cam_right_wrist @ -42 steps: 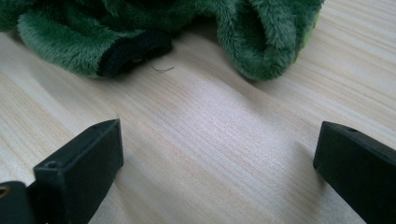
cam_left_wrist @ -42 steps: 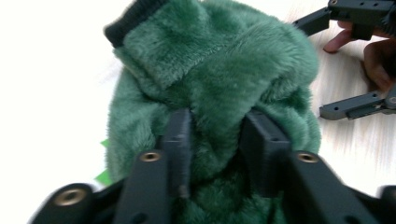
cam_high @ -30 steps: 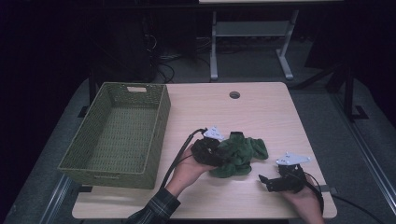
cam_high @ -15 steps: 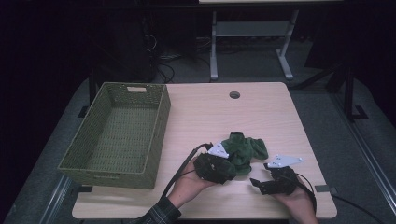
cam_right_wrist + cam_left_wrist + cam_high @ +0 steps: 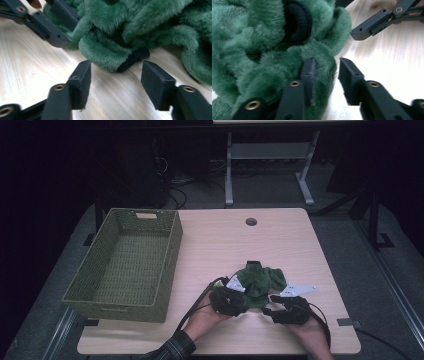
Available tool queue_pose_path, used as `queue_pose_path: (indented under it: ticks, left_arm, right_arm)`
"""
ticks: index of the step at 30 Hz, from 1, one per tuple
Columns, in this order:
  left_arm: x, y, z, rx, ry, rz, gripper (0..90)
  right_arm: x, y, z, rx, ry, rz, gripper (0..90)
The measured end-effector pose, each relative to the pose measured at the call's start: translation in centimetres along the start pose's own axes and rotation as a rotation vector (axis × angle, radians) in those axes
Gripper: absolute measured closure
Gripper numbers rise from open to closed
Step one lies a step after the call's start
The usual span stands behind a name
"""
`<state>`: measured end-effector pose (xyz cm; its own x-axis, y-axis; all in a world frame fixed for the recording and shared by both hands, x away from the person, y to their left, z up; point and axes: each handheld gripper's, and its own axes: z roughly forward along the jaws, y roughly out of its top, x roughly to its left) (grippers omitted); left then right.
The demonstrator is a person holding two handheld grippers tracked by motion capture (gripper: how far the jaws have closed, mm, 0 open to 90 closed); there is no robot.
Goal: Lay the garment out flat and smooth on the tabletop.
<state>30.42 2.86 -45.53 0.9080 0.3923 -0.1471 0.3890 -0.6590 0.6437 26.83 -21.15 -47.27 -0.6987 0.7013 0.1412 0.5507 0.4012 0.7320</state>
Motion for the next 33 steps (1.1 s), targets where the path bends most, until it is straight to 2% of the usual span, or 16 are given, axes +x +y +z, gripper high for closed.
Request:
queue_pose_path:
  ticks: [4, 6, 8, 10, 14, 19, 20, 27, 30, 33]
  left_arm:
    - [0.0, -0.1, 0.3, 0.006, 0.02, 0.004, 78.6]
    - [-0.1, -0.1, 0.6, 0.009, 0.021, 0.004, 84.4]
    - [0.0, 0.1, 0.6, 0.021, 0.017, 0.012, 86.0]
    - [0.1, 0.1, 0.5, 0.016, 0.003, -0.001, 86.8]
    - [0.3, 0.2, -0.4, -0.017, -0.038, -0.038, 87.6]
    - [0.2, 0.5, -1.9, -0.057, -0.062, -0.041, 87.8]
    - [0.2, 0.6, -2.3, -0.066, -0.064, -0.039, 87.8]
    - [0.8, 0.7, -4.6, -0.121, -0.062, -0.055, 87.9]
    - [1.0, 0.5, -5.4, -0.127, -0.058, -0.059, 88.0]
    - [1.1, 0.1, -6.1, -0.13, -0.047, -0.065, 88.0]
  right_arm:
    - [0.1, 0.2, 0.2, -0.013, 0.007, -0.001, 53.0]
    - [0.1, 0.3, 0.4, -0.008, 0.0, -0.012, 63.9]
    - [0.2, 0.4, 0.3, -0.005, -0.008, -0.009, 73.5]
    - [0.2, 0.5, 0.3, -0.003, -0.006, -0.01, 77.9]
    - [0.1, 0.4, 0.1, 0.007, -0.012, -0.021, 79.6]
    - [-0.1, 0.5, -0.5, -0.008, -0.02, -0.017, 79.9]
    - [-0.3, 0.5, -0.6, -0.014, -0.023, -0.028, 79.9]
    - [-1.1, 0.0, -2.1, -0.039, -0.047, -0.014, 80.1]
    - [-1.5, -0.4, -2.9, -0.052, -0.06, 0.008, 80.1]
    - [-1.7, -0.5, -3.5, -0.063, -0.073, 0.007, 80.1]
